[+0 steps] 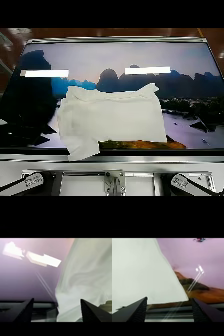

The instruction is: Fold the shirts.

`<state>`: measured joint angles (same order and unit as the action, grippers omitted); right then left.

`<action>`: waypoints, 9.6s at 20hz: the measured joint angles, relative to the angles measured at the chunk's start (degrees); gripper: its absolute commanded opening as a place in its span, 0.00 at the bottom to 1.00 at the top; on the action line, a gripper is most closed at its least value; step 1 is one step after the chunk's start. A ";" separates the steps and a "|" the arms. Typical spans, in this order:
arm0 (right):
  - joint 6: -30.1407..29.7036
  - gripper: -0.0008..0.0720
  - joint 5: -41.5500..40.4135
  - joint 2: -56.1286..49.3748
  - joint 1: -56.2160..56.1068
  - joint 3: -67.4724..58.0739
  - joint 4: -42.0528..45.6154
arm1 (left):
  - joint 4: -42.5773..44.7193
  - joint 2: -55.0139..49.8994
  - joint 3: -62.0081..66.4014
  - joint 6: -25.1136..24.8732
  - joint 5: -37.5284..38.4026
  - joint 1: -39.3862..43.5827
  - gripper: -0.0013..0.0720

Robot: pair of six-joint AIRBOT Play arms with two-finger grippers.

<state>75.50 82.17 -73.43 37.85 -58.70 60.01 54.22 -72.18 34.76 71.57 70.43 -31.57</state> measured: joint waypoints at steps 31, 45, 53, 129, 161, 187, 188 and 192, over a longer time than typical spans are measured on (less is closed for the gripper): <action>-8.13 0.12 -19.08 -5.49 -12.50 19.87 -13.33 | -11.91 4.55 3.15 -4.98 -7.93 13.05 0.07; -7.45 0.12 -16.90 31.95 -19.98 -46.18 -3.78 | -6.03 28.50 81.20 2.45 -7.10 13.05 0.07; 4.02 0.12 -6.97 41.40 -20.00 -49.86 17.73 | 11.74 36.98 82.77 11.10 9.77 13.05 0.07; 7.72 0.73 -5.14 1.81 -13.46 7.43 13.53 | -4.02 4.46 -12.85 -5.64 -2.62 0.57 0.66; 1.36 0.12 -10.86 -6.12 -28.98 10.43 4.31 | -7.52 4.07 5.92 -17.05 3.39 5.57 0.07; 13.38 0.94 -25.27 -29.44 -37.27 -24.63 13.81 | 0.20 -34.42 54.07 -0.24 4.46 18.23 0.85; 13.25 0.94 -24.90 -29.35 -37.22 -24.68 13.66 | 0.96 -34.58 54.38 -0.17 6.34 18.27 0.85; 11.65 0.94 -21.49 -28.50 -35.23 -24.70 15.23 | 2.58 -34.80 55.71 -0.20 13.03 16.57 0.83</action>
<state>87.15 60.69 -101.93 2.61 -83.40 75.24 56.80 -106.98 90.48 71.37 83.46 -15.00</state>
